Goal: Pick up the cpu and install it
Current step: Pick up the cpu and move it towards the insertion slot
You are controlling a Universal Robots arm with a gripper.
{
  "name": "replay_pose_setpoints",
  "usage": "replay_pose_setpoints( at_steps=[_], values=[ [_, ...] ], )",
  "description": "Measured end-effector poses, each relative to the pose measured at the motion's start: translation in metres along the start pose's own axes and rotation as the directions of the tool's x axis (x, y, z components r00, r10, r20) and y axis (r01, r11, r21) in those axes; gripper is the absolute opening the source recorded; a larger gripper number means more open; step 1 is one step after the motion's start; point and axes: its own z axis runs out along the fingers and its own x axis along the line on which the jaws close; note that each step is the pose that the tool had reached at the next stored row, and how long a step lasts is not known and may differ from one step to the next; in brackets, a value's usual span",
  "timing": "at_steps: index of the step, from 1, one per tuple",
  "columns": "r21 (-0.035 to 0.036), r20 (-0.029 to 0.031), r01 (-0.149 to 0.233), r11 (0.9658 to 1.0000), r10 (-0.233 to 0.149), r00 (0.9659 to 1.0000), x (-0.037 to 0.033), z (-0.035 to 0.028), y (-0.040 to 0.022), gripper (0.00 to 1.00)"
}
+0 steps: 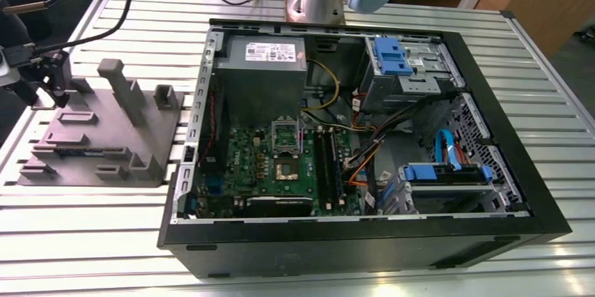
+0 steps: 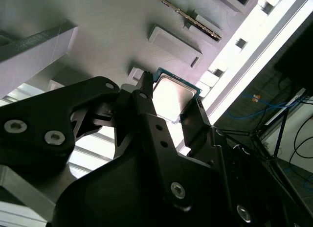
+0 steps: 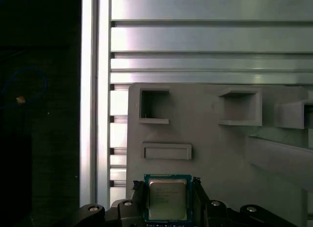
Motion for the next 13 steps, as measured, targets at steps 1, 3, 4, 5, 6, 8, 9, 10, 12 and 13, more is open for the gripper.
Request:
replay_pose_setpoints(
  at_steps=[1, 3, 4, 5, 6, 8, 9, 10, 12, 13],
  values=[
    [0.0, -0.0001, 0.0, 1.0, 0.0, 1.0, 0.0, -0.0003, 0.0, 0.47],
    [0.0, 0.0, 0.0, 1.0, 0.0, 1.0, 0.0, -0.0008, 0.0, 0.47],
    [0.0, 0.0, 0.0, 1.0, 0.0, 1.0, 0.0, -0.0009, 0.0, 0.47],
    [0.0, 0.0001, 0.0, 1.0, 0.0, 1.0, 0.0, -0.001, 0.0, 0.47],
    [0.0001, 0.0, 0.0, 1.0, 0.0, 1.0, 0.0, -0.0014, 0.0, 0.47],
    [0.0, 0.0, 0.0, 1.0, 0.0, 1.0, 0.0, -0.0017, 0.0001, 0.47],
    [0.0, 0.0001, 0.0, 1.0, 0.0, 1.0, 0.0, -0.0018, 0.0001, 0.47],
    [0.0, 0.0001, 0.0, 1.0, 0.0, 1.0, 0.0, -0.002, 0.0001, 0.47],
    [0.0, 0.0, 0.0, 1.0, 0.0, 1.0, 0.0, -0.0024, 0.0001, 0.47],
    [0.0, 0.0, 0.0, 1.0, 0.0, 1.0, 0.0, -0.0026, 0.0001, 0.47]
  ],
)
